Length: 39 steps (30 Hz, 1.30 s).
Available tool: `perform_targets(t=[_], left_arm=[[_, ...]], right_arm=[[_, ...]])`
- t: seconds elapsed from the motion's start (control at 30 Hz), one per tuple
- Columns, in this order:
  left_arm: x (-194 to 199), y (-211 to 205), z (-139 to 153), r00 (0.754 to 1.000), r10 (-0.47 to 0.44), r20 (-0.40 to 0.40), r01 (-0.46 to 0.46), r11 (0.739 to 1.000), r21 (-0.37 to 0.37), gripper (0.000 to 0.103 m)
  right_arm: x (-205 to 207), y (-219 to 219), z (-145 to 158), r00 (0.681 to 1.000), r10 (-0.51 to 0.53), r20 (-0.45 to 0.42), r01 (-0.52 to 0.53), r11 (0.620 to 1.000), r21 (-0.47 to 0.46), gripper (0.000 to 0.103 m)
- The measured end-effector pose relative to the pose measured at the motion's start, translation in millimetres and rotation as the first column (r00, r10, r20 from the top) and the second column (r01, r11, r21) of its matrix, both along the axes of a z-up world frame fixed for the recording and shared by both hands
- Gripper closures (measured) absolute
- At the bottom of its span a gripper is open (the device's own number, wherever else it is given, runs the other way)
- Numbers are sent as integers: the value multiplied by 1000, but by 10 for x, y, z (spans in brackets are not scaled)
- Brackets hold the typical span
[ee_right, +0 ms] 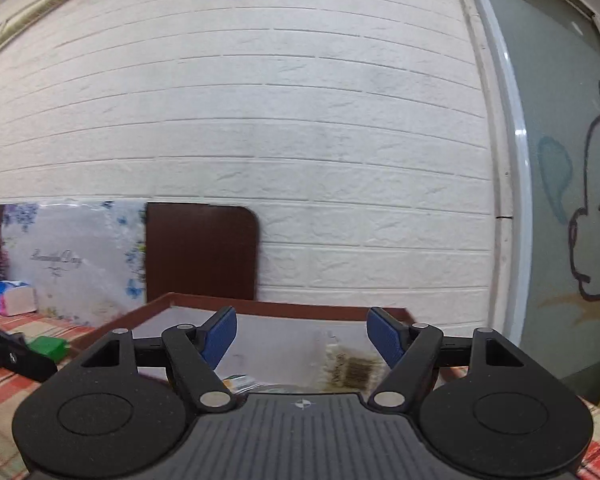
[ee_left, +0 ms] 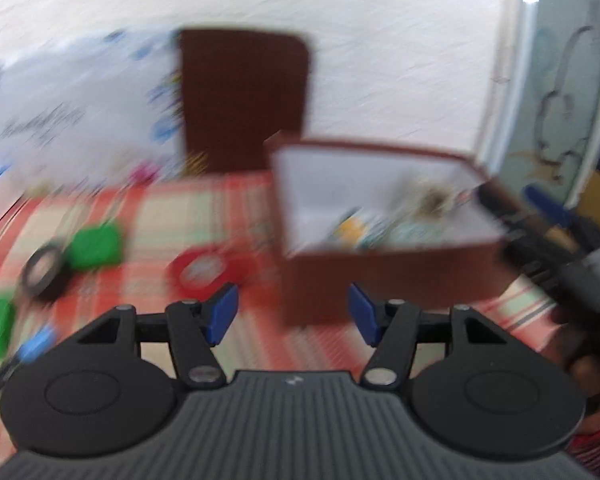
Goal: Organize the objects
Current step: 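Grasp the green block with the left gripper and lift it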
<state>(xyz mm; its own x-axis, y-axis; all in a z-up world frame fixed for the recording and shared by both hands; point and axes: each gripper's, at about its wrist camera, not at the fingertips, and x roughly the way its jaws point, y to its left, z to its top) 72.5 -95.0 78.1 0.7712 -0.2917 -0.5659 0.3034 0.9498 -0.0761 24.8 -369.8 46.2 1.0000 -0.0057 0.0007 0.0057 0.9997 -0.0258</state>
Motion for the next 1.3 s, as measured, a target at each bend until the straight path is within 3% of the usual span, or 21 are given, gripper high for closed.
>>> perform_targets(t=[0.13,0.2,0.43,0.67,0.8,0.87,0.93,1.07,1.1,1.3], left_arm=[[-154,604,-402,973,186,-135,-180,982,59,40],[-236,854,-493,958,242,-153,-236,970,54,40],[-293,1429,-451,937,333,-109,-337,941,-23,40],[-330,2256,-428,891,450,-69,-455,880,-135,40],[-220,2814,-379,866,494,-76,-499,845,-194,40],[-60,2980,-336,874,477,-93,-485,849,-208,40],[134,3052,-297,901,420,-109,-434,874,-217,40],[474,3117,-281,940,306,-149,-337,895,-292,39],[551,3112,-297,947,280,-159,-317,897,-308,37],[890,2977,-427,970,163,-183,-213,929,-304,38]], right_arm=[[-211,396,-78,981,179,-80,-182,983,-33,33],[-280,626,-140,956,260,-138,-270,961,-61,38],[-279,1296,-240,857,395,-330,-426,904,-24,60],[-145,1903,-244,769,455,-450,-505,863,9,61],[5,2236,-207,736,477,-481,-542,841,6,61],[117,2396,-170,718,497,-487,-558,829,22,61],[256,2579,-130,697,517,-498,-578,815,39,60],[514,2989,-99,645,558,-522,-631,774,47,53],[578,3101,-119,633,561,-534,-645,763,36,49],[922,3636,-342,558,546,-624,-700,714,-1,49]])
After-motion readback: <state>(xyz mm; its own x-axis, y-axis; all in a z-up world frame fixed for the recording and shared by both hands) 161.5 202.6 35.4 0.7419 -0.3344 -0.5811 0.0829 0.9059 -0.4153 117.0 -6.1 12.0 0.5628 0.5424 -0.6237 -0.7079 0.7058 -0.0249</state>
